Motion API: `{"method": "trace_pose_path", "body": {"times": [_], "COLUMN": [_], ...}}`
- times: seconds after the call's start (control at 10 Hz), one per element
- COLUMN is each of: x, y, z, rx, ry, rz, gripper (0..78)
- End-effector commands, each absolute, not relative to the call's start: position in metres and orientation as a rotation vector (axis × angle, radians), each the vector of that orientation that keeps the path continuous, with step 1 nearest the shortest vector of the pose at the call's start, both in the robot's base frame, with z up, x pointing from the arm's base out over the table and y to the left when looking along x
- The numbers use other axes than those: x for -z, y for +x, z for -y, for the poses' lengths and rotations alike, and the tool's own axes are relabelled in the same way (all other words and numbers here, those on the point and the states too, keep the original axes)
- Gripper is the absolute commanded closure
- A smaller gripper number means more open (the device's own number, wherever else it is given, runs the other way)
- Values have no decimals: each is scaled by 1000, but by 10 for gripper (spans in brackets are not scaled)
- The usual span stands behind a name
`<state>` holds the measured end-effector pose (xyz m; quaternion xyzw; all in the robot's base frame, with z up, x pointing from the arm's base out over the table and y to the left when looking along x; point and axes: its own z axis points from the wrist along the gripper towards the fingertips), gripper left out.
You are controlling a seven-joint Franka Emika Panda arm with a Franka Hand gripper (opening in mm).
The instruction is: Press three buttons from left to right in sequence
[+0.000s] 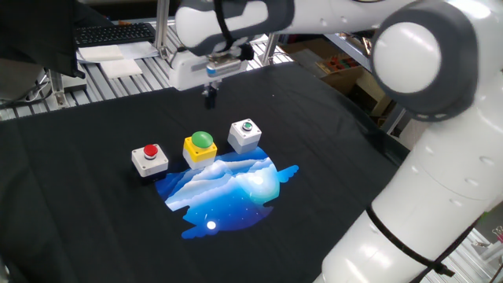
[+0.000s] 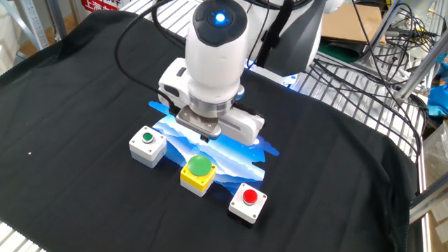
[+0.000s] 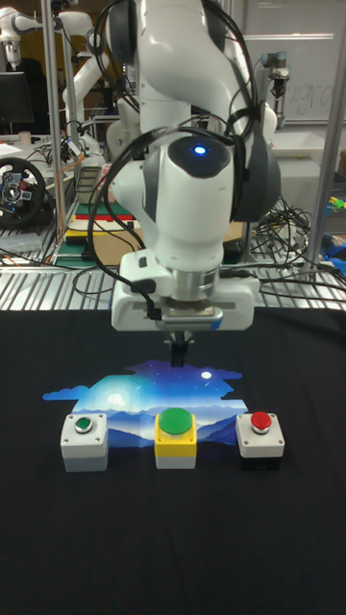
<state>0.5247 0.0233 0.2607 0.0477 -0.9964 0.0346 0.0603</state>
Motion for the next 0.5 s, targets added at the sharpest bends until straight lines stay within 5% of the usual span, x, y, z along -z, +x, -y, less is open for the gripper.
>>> {"method": "trace_pose_path", "body": {"times": [0.1, 0.5], "x": [-258, -263], "y": [458, 442], "z": [5, 20], "rx": [-160, -168], "ry": [150, 161], "rz": [3037, 3058], "gripper": [764, 764]}}
